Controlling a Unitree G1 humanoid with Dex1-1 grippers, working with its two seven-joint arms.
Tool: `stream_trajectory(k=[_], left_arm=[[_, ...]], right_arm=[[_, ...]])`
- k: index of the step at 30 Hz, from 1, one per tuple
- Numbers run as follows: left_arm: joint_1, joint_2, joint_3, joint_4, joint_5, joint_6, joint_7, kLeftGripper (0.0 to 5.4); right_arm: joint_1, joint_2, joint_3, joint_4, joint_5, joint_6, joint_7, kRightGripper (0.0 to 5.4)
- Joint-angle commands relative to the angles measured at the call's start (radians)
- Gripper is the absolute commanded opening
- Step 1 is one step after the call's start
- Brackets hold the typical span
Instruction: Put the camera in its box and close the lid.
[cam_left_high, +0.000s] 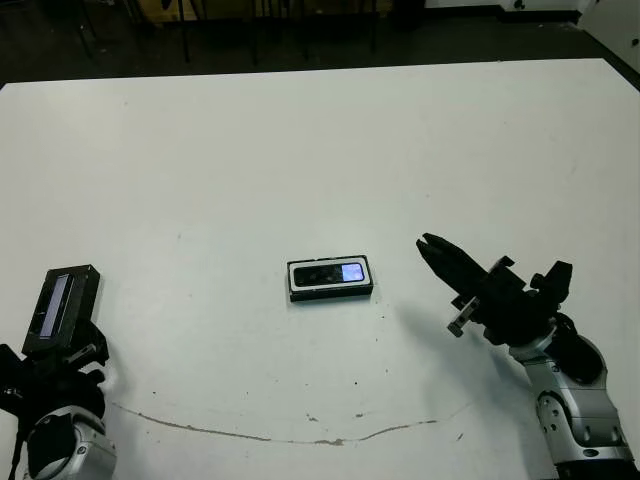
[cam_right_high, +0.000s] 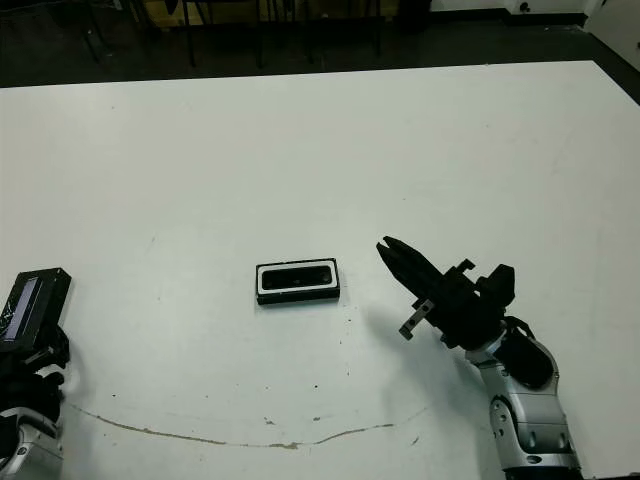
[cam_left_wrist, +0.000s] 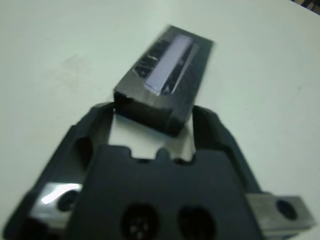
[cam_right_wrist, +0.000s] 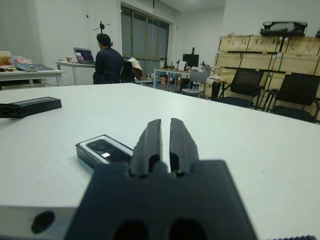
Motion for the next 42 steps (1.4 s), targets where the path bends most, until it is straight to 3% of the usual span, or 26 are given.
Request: stream_trajectory(k=[1,7,12,20,31,42], left_arm=[[0.111,-0.07,-0.024,0.043,-0.016,0.031,-0.003,2.85],[0.125,-0.055,-0.054,0.033,-0.013,0.001,-0.018,2.26],[0.136,-0.011,-0.097,-0.012,0.026,-0.037,-0.05,2.24],[0.1,0.047,-0.134,-0.12,0.009,-0.049,-0.162,2.23],[-0.003,0.128,-0.303,-0.225,0.166,-0.038,-0.29,2.23],[-0.15,0.256,-0.481,-0.166,0.184,0.046,-0.395,2.23]], right_arm=[[0.019,-0.014,-0.011,-0.013,-0.005,-0.008,-0.001,0.0],[0.022,-0.01,-0.007,-0.018,-0.014,-0.005,-0.005,0.0],[0.018,-0.009,0.001,-0.014,-0.018,0.004,-0.006,0.0],[0.022,-0.002,0.024,-0.022,-0.031,0.014,-0.025,0.0],[0.035,0.002,0.044,-0.027,-0.029,0.033,-0.036,0.0],[0.034,0.015,0.051,-0.016,-0.018,0.021,-0.033,0.0]])
